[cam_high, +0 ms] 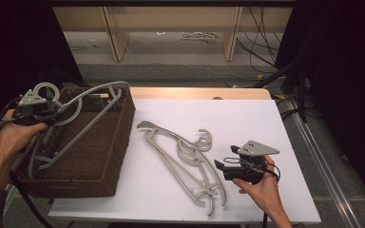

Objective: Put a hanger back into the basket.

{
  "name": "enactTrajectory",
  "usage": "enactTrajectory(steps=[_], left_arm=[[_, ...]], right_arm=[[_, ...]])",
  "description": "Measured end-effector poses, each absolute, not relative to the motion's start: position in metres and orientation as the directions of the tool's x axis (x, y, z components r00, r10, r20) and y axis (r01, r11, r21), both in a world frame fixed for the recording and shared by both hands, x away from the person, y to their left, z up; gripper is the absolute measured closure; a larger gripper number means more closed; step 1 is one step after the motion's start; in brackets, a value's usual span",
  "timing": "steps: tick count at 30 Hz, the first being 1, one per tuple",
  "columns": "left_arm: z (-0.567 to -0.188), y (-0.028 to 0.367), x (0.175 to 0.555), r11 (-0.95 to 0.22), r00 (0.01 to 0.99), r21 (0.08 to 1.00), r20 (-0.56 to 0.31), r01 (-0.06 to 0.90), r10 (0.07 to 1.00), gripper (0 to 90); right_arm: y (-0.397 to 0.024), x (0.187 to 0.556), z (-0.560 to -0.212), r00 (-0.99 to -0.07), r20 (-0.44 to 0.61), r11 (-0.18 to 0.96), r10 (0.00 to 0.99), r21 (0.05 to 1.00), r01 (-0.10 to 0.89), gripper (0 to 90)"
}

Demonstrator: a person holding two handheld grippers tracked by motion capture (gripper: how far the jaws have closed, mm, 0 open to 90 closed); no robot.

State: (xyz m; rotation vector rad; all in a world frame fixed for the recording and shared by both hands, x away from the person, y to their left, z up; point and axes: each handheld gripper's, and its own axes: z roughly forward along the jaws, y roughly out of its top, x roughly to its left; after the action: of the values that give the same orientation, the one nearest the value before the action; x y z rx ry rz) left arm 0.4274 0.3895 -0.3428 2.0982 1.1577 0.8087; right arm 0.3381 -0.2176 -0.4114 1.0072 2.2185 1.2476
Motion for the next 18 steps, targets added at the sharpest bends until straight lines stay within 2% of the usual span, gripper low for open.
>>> enactTrajectory(steps=[13,18], left_arm=[[-0.375,0.400,0.433,-0.400,0.384,0.697,0.190,0.596,0.904,80.5],[-0.382,0.396,0.439,-0.413,0.397,0.673,0.189,0.613,0.898,80.2]], right_arm=[[-0.218,0.338,-0.413,-0.661,0.009,0.345,0.750,0.847,0.403,23.4],[-0.218,0.339,-0.413,-0.661,0.009,0.345,0.751,0.847,0.404,23.4]])
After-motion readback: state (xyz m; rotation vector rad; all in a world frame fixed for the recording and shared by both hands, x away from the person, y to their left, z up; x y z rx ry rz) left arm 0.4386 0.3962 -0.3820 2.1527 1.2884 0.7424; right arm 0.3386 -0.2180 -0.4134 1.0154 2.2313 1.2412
